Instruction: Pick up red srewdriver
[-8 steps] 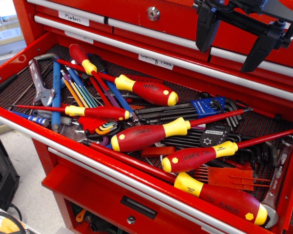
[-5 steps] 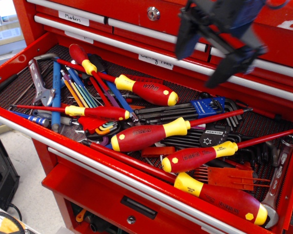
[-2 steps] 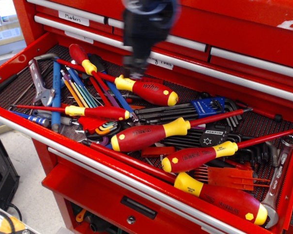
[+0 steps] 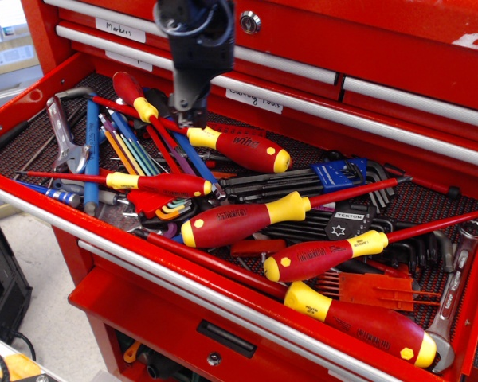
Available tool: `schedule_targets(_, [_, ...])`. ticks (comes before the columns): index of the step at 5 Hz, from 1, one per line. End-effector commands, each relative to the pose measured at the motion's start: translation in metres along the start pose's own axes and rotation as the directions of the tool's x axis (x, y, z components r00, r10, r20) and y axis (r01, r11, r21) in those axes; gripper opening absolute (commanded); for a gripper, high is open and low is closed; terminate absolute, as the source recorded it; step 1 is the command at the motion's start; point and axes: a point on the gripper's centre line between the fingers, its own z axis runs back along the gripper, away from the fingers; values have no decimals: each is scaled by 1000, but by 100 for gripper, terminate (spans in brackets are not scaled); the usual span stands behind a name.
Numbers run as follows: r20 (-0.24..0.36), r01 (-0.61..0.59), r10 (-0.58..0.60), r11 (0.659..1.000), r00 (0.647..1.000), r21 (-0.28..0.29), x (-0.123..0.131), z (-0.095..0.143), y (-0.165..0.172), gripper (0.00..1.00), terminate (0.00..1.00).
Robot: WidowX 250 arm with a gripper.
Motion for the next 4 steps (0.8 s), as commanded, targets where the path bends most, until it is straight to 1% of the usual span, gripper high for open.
schedule_targets(1, [29,84,-84,996,996,6,12,-18,24,100,0])
schedule_targets(2, [71,129,-128,992,989,-6,12,-36,29,100,0])
schedule_targets(3, [104,143,-142,990,984,-4,14,-50,29,100,0])
schedule_targets(4, [120,144,-142,990,983,-3,17,-62,27,100,0])
